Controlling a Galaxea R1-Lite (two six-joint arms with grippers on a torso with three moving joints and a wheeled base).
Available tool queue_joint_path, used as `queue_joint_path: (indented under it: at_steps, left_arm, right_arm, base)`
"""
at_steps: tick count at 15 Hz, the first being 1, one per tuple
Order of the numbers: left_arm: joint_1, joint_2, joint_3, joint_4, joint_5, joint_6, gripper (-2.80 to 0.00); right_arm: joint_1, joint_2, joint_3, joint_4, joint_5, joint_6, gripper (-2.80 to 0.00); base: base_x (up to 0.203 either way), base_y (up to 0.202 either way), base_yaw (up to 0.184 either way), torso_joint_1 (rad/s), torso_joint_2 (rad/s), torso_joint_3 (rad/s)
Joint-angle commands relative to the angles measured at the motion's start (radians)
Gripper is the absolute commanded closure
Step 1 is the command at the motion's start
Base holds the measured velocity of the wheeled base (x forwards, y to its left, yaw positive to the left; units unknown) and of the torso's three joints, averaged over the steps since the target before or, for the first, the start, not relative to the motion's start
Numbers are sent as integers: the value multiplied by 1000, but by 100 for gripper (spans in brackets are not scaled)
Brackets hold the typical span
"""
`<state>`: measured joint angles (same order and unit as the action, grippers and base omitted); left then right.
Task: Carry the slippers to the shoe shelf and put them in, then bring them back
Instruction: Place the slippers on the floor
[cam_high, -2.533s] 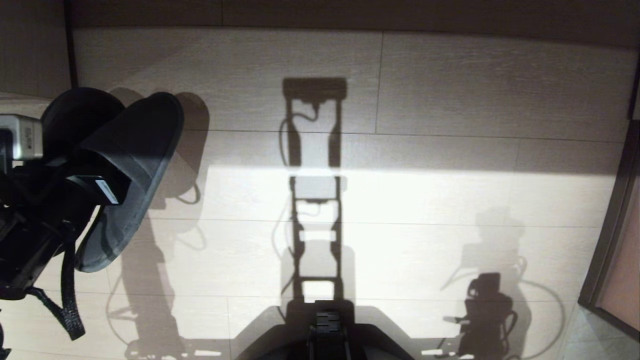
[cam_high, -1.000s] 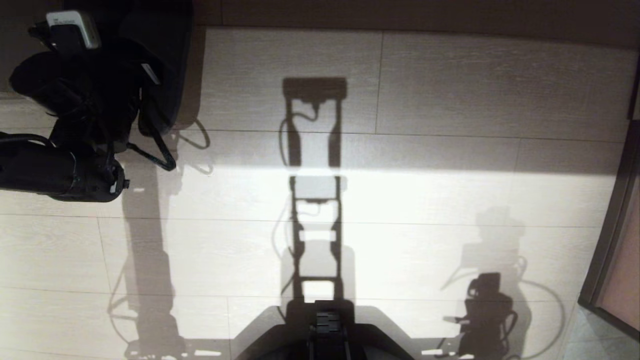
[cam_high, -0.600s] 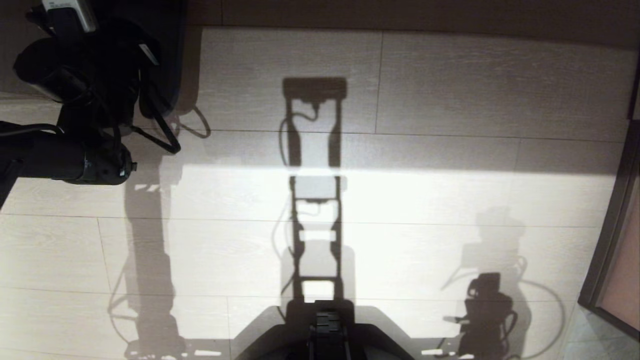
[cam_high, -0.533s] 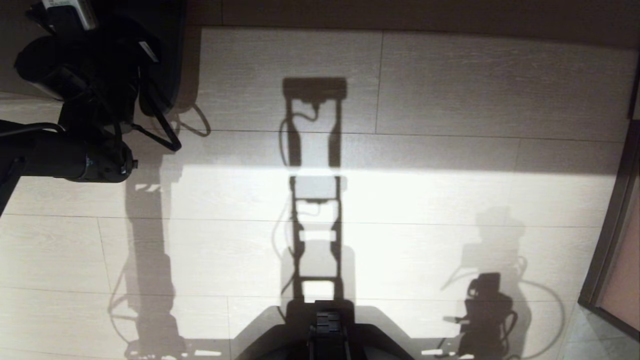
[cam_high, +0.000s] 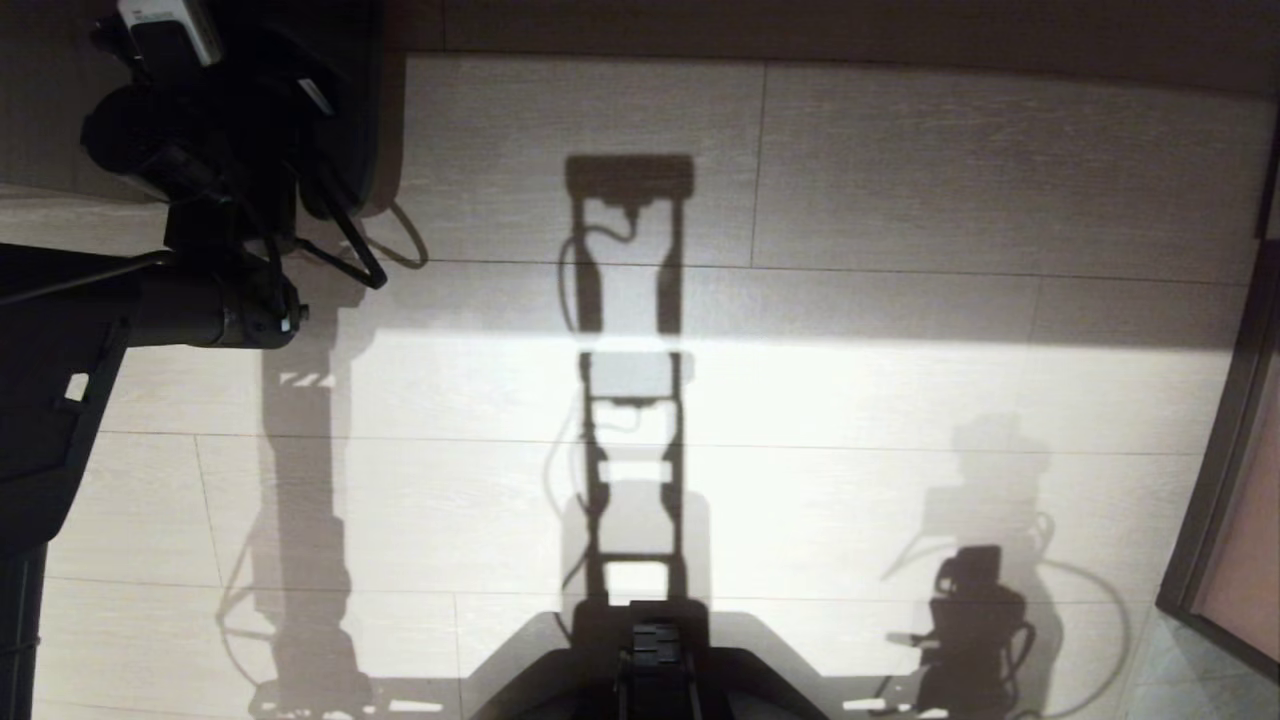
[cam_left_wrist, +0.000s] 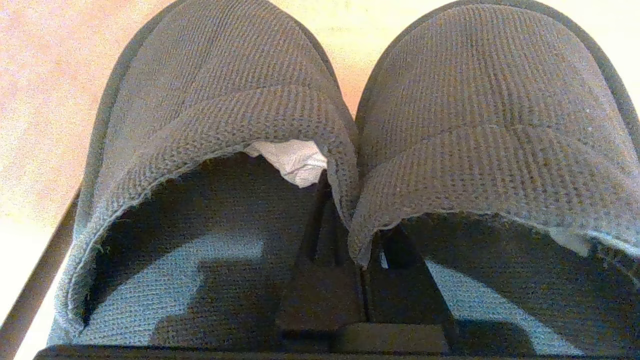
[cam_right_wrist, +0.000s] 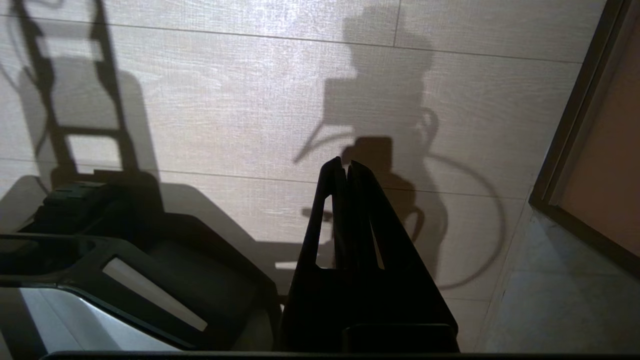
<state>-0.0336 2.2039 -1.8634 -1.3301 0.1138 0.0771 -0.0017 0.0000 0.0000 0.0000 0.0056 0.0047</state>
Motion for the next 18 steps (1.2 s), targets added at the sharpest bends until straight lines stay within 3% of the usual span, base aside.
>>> queue_joint_path:
  at_steps: [1, 9, 10, 11, 18]
  left_arm:
    - [1, 57, -84, -10, 0, 1, 0]
    - [12, 48, -80, -9, -3, 6, 0]
    - [14, 46, -77, -11, -2, 7, -213]
    - [14, 40, -75, -9, -2, 6, -280]
    - [22, -14, -5, -4, -6, -18, -280]
  right_arm:
    - [2, -2, 0, 0, 0, 0, 0]
    - [0, -2, 0, 0, 0, 0, 0]
    - [2, -2, 0, 0, 0, 0, 0]
    - [2, -2, 0, 0, 0, 0, 0]
    - [2, -2, 0, 0, 0, 0, 0]
  base:
    - [0, 0, 0, 0, 0, 0]
    - [0, 0, 0, 0, 0, 0]
    - [0, 0, 0, 0, 0, 0]
    - [0, 0, 0, 0, 0, 0]
    - [0, 0, 0, 0, 0, 0]
